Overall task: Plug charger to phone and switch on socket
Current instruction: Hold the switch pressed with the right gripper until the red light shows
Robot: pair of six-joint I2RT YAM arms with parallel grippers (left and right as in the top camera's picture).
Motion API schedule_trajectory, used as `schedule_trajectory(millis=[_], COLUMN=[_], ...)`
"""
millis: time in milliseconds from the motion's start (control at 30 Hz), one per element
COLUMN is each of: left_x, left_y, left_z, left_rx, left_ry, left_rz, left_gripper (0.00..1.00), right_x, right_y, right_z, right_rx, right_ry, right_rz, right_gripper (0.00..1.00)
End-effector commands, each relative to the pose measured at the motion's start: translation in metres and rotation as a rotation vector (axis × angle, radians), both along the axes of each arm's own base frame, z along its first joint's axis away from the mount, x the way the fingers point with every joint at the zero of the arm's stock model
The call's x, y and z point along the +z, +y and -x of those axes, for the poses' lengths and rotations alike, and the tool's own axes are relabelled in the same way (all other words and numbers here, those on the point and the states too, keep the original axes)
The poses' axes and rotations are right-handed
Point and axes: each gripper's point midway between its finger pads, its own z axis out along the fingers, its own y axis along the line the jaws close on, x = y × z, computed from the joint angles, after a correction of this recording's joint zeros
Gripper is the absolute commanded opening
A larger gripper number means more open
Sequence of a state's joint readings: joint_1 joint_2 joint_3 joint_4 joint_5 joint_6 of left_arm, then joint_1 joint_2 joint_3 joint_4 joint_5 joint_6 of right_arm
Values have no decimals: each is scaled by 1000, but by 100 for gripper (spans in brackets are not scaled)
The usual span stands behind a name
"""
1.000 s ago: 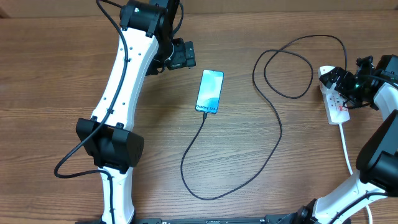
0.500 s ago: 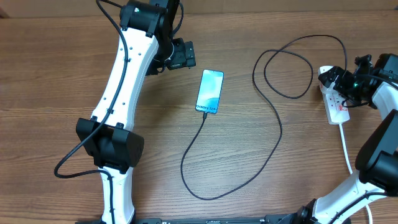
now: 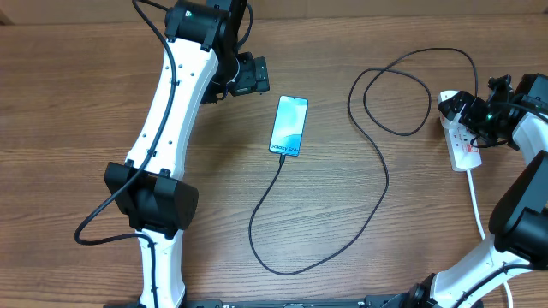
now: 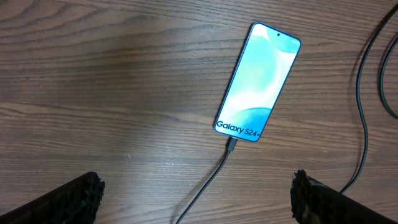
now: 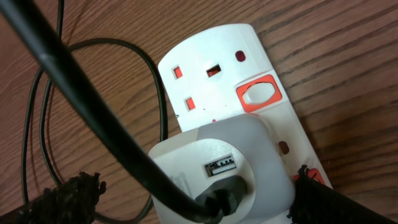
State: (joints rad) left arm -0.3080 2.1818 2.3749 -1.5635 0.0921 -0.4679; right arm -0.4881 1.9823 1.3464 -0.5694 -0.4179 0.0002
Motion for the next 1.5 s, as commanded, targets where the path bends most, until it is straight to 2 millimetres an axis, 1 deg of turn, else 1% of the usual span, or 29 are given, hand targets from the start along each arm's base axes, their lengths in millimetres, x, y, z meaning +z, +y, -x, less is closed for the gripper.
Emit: schedule_trajectory(millis=[0, 300, 567, 767, 933, 1067, 1333, 1467], left_x=[-5, -5, -5, -5, -5, -5, -5, -5], left_y=[0, 0, 0, 0, 0, 0, 0, 0], left_z=[-1, -1, -1, -1, -1, -1, -1, -1], left_rx=[-21, -21, -21, -21, -21, -21, -21, -21], left_ry=[3, 3, 3, 3, 3, 3, 3, 3], left_rz=[-20, -20, -20, -20, -20, -20, -20, -20], left_gripper=[100, 100, 100, 100, 100, 100, 100, 100], right_x=[-12, -15, -15, -16, -16, -14, -15, -15], right_y=[18, 21, 21, 12, -2, -5, 5, 6], right_z=[1, 8, 9, 6, 0, -4, 0, 1], right_rx=[15, 10, 9, -7, -32, -35, -17, -16], right_ry=[38, 72, 79, 73, 56, 39, 49, 56], right_rz=[-59, -72, -71, -25, 45, 58, 16, 11], right_gripper=[100, 100, 100, 100, 100, 100, 100, 100])
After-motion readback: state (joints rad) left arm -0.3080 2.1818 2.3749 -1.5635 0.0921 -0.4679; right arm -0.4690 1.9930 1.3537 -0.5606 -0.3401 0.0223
